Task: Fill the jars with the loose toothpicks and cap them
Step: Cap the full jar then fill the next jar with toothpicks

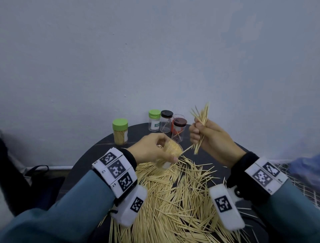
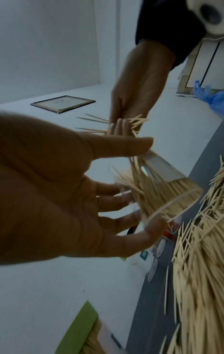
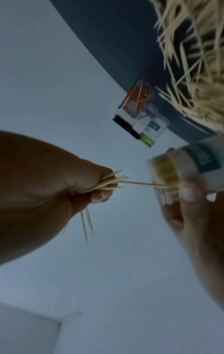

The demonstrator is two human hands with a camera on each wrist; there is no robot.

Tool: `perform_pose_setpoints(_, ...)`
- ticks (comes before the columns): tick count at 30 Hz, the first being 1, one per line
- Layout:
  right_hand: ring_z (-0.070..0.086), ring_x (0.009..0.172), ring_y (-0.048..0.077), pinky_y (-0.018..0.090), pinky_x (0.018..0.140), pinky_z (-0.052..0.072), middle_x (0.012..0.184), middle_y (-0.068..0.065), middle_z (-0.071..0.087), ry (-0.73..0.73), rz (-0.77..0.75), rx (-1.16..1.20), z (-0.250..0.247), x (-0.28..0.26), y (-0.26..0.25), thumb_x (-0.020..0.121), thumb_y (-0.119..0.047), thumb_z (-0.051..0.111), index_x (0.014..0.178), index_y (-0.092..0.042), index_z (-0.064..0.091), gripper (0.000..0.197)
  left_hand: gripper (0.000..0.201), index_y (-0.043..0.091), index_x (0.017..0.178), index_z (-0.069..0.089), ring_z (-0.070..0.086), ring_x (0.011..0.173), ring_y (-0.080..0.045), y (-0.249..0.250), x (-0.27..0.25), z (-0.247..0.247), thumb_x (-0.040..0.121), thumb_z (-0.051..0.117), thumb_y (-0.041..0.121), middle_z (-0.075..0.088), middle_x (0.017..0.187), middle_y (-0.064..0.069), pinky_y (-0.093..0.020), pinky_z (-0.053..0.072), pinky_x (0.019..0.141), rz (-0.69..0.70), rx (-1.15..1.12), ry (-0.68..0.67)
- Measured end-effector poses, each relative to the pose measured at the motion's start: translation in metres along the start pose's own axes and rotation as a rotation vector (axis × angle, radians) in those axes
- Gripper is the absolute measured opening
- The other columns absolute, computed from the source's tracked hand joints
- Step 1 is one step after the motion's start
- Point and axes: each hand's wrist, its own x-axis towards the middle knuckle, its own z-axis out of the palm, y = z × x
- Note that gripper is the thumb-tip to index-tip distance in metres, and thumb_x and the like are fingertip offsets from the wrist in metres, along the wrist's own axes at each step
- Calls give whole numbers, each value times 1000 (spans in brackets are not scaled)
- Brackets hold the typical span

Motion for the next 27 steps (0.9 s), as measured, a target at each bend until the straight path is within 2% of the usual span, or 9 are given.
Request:
perform_pose_setpoints(3, 38, 45, 5, 14, 46, 34, 52, -5, 42, 12, -77, 80, 7, 2, -8, 98, 3, 23, 80, -12, 36, 27, 63, 18, 118, 58, 59, 101, -18, 1, -1, 6, 63, 86, 29, 62, 111, 0, -37, 50, 90, 17, 57, -45)
perform_pose_setpoints(8, 36, 46, 5, 15, 47, 34, 54, -5, 41, 1, -101, 24, 14, 1, 0, 98, 4, 22, 78, -11, 38, 29, 64, 21, 122, 54, 52, 97, -8, 2, -2, 13, 66, 84, 30, 57, 109, 6, -23, 42, 82, 38, 120, -65)
perform_pose_setpoints(12, 42, 56, 9, 20, 59, 40, 65, -1, 42, 32, -50, -45, 14, -2, 22, 100, -2, 25, 88, -15, 44, 26, 58, 23, 119, 56, 55, 92, -7, 4, -3, 16, 68, 83, 27, 60, 103, 7, -22, 45, 75, 53, 15, -87)
perform_pose_setpoints(15, 53, 67, 12, 24, 68, 49, 70, -2, 53, 29, -58, -123, 15, -6, 34, 101, -10, 29, 98, -16, 50, 22, 43, 22, 109, 60, 59, 85, -10, 5, -4, 16, 72, 81, 19, 67, 102, -2, -22, 47, 65, 86, -87, -101)
perform_pose_setpoints(18, 65, 75, 7, 20, 69, 54, 83, 1, 65, 56, -54, -185, 20, -10, 36, 101, -13, 31, 97, -14, 55, 24, 50, 26, 118, 56, 58, 80, -6, 4, -2, 16, 75, 79, 18, 66, 109, -6, -20, 46, 58, 102, -110, -86)
perform_pose_setpoints(21, 65, 84, 0, 9, 65, 49, 105, 3, 67, 114, -1, -241, 18, -11, 40, 101, -20, 33, 102, -10, 60, 29, 43, 18, 110, 61, 59, 88, -11, 1, 0, 13, 73, 80, 24, 64, 106, -3, -28, 50, 63, 68, -142, -40)
perform_pose_setpoints(23, 61, 90, 1, 8, 69, 47, 108, -1, 65, 145, 63, -302, 17, -11, 45, 100, -26, 35, 91, -18, 64, 31, 39, 26, 107, 61, 59, 93, -12, 0, 1, 12, 73, 80, 25, 63, 101, 5, -32, 54, 69, 70, -151, -15)
perform_pose_setpoints(25, 61, 87, 5, 14, 78, 46, 99, -1, 65, 133, 131, -310, 17, -12, 47, 99, -28, 38, 87, -19, 63, 29, 39, 31, 105, 59, 62, 93, -13, -1, 0, 12, 72, 80, 25, 65, 100, 4, -34, 54, 75, 73, -137, -13)
perform_pose_setpoints(27, 61, 92, 13, 26, 91, 44, 100, 4, 66, 111, 159, -310, 16, -12, 48, 98, -26, 39, 94, -16, 66, 29, 50, 24, 116, 59, 63, 92, -14, -2, 0, 12, 71, 81, 27, 66, 104, 1, -33, 55, 75, 68, -116, -15)
